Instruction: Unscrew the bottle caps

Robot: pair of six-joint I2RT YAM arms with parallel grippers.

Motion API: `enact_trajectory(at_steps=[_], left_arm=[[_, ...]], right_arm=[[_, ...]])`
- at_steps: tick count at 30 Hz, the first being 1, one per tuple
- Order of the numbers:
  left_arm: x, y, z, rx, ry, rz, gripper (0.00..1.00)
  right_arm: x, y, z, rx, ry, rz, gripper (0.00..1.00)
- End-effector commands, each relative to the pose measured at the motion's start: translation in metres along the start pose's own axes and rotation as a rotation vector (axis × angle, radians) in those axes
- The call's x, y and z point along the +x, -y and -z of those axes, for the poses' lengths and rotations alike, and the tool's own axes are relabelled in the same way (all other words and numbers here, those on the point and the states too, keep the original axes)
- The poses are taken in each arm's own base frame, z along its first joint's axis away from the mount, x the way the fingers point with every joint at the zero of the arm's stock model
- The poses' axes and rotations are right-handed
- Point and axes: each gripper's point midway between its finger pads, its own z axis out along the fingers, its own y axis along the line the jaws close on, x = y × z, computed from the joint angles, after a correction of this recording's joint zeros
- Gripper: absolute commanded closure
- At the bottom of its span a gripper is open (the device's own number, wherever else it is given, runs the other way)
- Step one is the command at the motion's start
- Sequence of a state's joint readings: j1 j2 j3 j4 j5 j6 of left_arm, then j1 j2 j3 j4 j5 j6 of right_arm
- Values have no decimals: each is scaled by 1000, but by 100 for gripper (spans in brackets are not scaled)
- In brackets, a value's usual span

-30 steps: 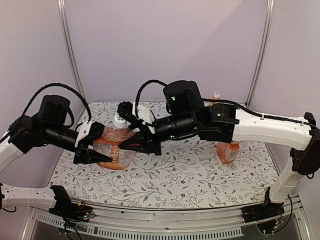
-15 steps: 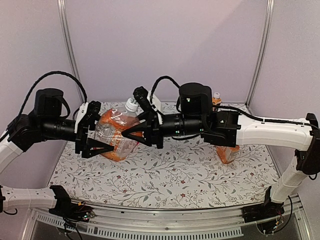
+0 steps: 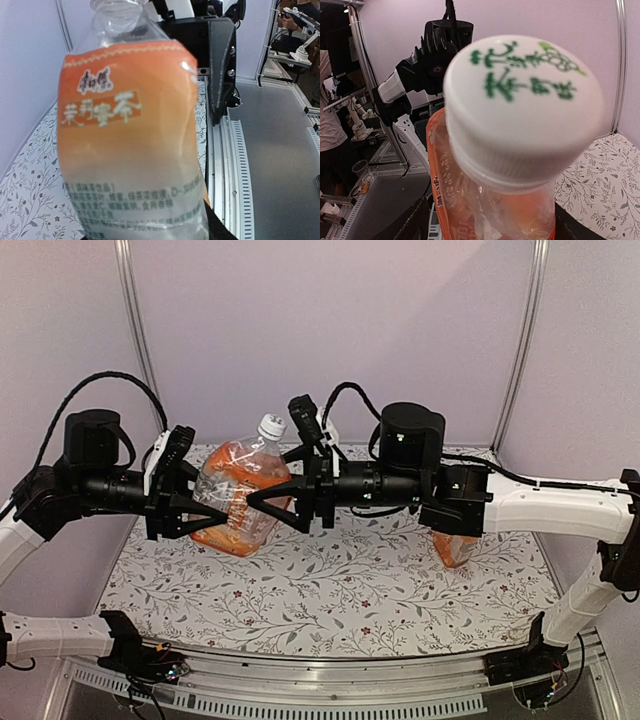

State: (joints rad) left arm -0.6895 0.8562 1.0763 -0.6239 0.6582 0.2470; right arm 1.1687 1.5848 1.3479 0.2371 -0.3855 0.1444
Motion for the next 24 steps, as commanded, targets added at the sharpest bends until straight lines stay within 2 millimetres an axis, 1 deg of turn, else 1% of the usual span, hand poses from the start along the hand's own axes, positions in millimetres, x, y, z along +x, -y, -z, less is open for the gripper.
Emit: enact_trajectory(at_steps=[1,2,4,5,6,8,9,12,14,16,17,19,22,24], left_arm=[[7,-26,6,-151,-65,-79,61],[9,-32,9,-192,-84,-118,61],[11,-45,14,-277,-123,-206,62],[12,-52,17,-319,-148,-262,62],[14,-58,19,-357,-179,-316,63],[18,-70,22,-424,-246,-436,64],[20,-79,25,-476,-286,-486,65],[18,-94,30,-565,-340,-596,66],[12,-99,31,-600,-344,-654,66],[11,-100,30,-613,-353,-696,66],[13,-99,29,-610,-364,-720,66],[16,-97,27,-599,-377,-744,66],[23,-93,23,-579,-392,-777,66],[25,-91,22,-571,-400,-788,65]], right_arm=[[-22,-2,24,75,6,7,19],[-25,-1,30,102,-11,6,17],[-25,4,42,167,-57,-11,14],[-25,8,48,202,-80,-23,14],[-29,12,56,249,-90,-34,14],[-36,22,68,347,-105,-98,15],[-42,26,74,388,-109,-127,17],[-46,40,83,525,-171,-265,20],[-40,48,79,578,-230,-334,21],[-30,54,66,575,-260,-377,21],[-30,56,63,567,-256,-400,21],[-31,61,59,552,-255,-429,25],[-31,57,46,472,-271,-472,31],[-30,58,40,453,-278,-478,32]])
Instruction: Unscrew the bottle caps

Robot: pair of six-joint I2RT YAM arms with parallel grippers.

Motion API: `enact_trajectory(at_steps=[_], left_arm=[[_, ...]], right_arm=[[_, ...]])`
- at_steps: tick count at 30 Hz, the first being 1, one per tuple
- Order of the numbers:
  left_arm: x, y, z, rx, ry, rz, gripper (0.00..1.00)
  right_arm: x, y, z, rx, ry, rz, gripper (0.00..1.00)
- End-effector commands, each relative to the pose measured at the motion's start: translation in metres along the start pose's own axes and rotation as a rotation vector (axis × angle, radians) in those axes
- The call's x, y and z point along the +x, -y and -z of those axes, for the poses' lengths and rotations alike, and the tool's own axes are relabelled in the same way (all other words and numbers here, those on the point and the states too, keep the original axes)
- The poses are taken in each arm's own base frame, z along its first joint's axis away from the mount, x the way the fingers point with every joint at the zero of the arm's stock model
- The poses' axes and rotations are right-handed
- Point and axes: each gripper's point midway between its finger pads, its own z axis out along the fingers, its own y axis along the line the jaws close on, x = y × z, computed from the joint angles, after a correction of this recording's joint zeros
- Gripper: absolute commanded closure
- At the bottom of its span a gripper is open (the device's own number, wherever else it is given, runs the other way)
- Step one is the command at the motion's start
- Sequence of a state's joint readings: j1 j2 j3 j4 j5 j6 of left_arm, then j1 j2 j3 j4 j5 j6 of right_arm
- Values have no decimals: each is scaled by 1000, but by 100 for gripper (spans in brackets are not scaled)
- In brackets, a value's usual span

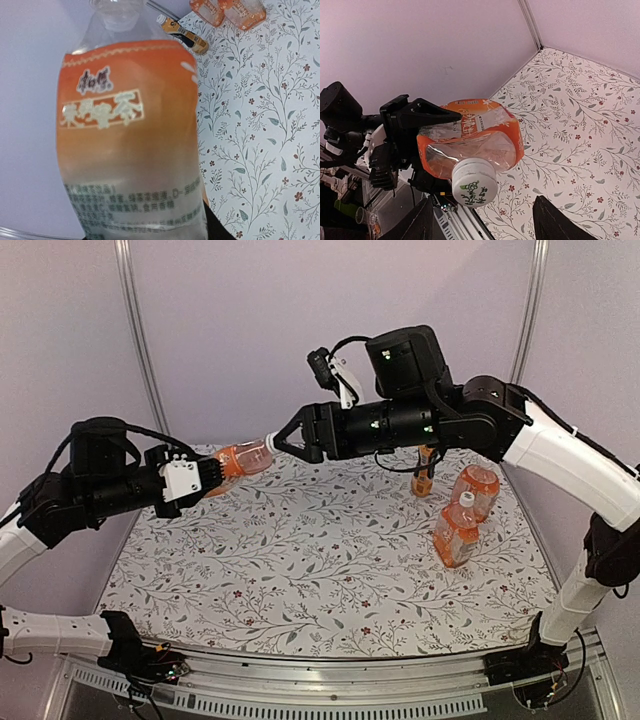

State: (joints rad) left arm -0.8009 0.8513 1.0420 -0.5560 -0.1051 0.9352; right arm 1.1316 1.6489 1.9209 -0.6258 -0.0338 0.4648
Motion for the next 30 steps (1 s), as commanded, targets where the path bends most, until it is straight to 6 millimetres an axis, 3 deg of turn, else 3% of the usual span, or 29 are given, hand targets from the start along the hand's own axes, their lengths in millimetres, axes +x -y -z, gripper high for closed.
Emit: enact_trajectory(at_steps=[1,18,22,24,26,30], left_arm=[[0,3,-2,-18,-8,-78,65],[-5,14,-8,19,9,-101,66],[-7,12,-9,13,16,-59,65],[-9,9,-9,10,17,-19,65],[-11,11,-9,28,26,30,65],[-23,27,1,153,82,131,67]], right_arm=[[15,3,-12,-21,-98,-55,33],[20,3,-30,-84,-119,-53,75],[25,-2,-31,-119,-145,-60,78],[29,-2,-31,-121,-156,-56,85],[34,-4,-31,-141,-175,-35,99],[56,-25,-21,-230,-228,179,100]])
